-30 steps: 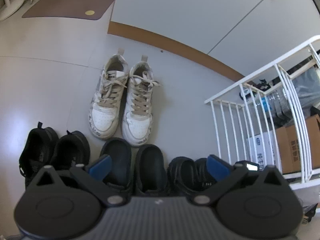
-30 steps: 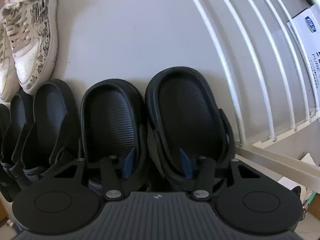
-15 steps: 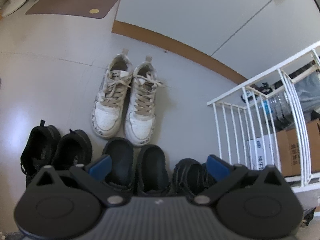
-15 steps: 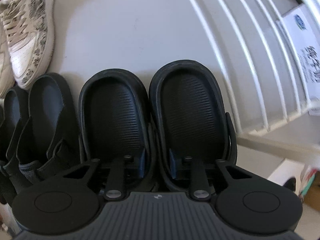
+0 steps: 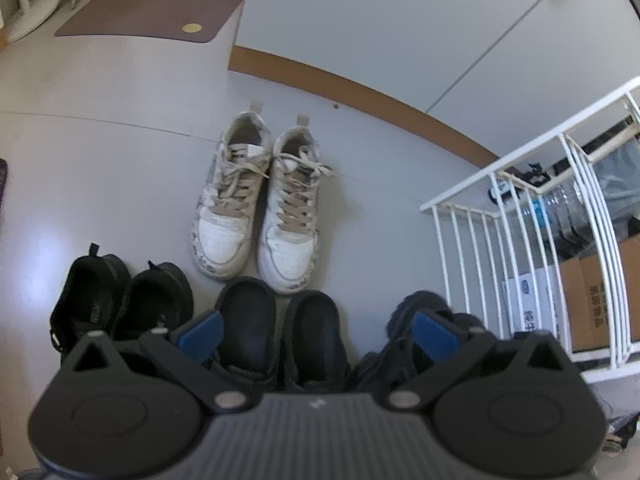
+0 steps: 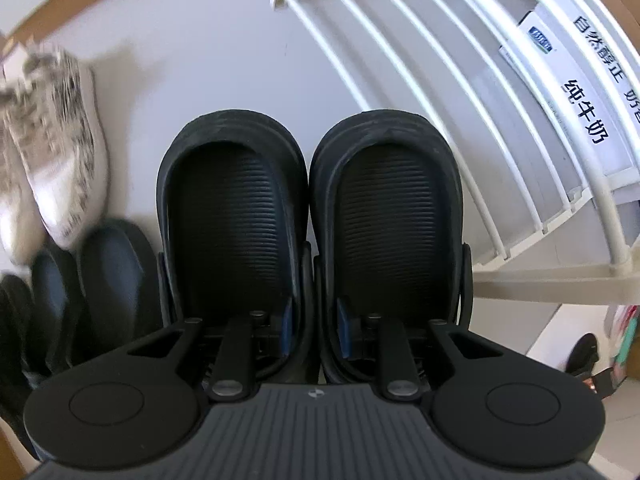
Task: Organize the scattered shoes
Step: 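Close the right tool on the pair of black clogs, then lift the black clogs with the right tool toward the white wire rack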
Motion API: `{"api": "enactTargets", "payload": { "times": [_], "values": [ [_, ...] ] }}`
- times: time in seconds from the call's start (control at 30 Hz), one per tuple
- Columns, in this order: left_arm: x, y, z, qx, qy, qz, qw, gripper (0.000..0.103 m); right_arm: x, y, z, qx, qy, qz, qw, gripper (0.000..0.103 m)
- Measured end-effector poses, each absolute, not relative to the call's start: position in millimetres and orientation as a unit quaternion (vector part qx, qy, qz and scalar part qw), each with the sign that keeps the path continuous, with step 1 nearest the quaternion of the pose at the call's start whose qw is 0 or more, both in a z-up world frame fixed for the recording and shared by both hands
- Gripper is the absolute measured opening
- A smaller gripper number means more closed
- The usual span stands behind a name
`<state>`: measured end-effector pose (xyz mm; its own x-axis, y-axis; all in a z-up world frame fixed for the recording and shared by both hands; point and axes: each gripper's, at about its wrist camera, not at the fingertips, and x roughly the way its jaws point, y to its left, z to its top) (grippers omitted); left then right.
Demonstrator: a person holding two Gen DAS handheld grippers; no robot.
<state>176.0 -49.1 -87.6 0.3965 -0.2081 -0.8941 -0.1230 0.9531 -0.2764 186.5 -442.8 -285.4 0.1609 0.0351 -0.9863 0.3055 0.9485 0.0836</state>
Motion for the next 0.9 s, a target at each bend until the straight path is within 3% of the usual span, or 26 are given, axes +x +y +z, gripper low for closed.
{"api": "enactTargets", "payload": {
  "times": [0.4,0.9],
  "values": [
    [183.0,-56.1,-94.5,-0.150,0.556,-0.033,0.817,0.103,206.0,-449.4,-261.3,0.185,0.590,-0.109,0.779,0.025],
    [181.7,-51.2,-86.2,-0.152,0.544,-0.032,0.824,0.103,232.6,-463.3,-284.2,0.247,0.557,-0.158,0.777,0.024]
  ]
}}
